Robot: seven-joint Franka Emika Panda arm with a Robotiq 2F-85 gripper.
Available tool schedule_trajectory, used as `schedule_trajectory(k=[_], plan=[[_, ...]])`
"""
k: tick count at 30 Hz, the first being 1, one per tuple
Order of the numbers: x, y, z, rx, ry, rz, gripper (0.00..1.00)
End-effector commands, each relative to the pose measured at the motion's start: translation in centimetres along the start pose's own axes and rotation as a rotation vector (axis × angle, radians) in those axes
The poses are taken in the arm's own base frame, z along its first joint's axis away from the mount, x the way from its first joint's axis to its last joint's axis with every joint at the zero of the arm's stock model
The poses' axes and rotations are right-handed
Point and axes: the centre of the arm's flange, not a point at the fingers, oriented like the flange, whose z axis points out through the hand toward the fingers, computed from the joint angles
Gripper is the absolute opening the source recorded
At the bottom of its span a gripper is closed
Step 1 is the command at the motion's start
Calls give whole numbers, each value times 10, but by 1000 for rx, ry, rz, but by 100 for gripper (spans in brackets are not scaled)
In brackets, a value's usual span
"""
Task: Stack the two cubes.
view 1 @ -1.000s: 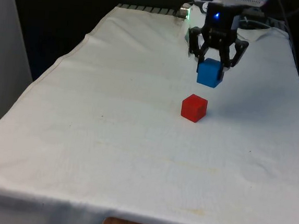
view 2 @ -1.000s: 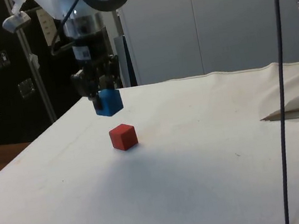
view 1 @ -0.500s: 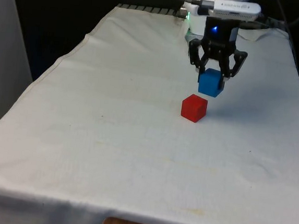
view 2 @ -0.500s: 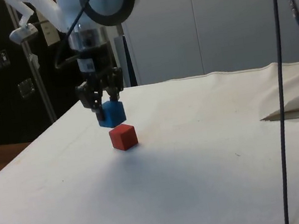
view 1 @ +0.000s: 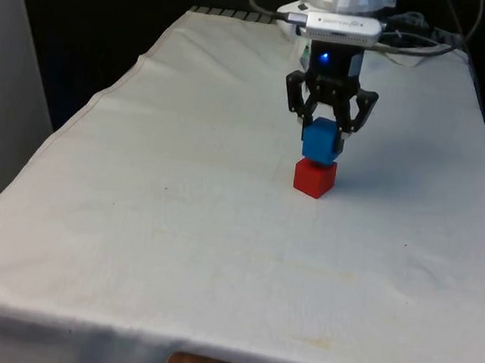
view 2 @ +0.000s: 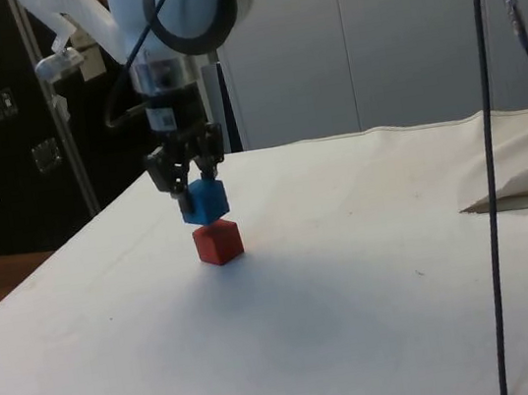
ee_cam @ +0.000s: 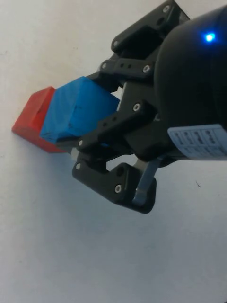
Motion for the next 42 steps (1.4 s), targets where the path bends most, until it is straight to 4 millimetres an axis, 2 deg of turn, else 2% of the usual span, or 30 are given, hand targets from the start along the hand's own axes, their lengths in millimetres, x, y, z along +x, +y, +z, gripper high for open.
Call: schedule_trajectory(k=[1,26,27,29,30,35,36,42], plan=[[1,-1,1,9,0,-1,1],[3,-9,21,-2,-20,-9,3],[3,-9,22,-3,-20,-8,16],[3,-9,21,-8,-19,-10,35],[3,-9,22,-3,-20,-8,35],[4,-9,22,-3,-20,-9,85],[4,-9,22,-3,-20,-9,99],[4,-9,22,-3,-20,-9,100]])
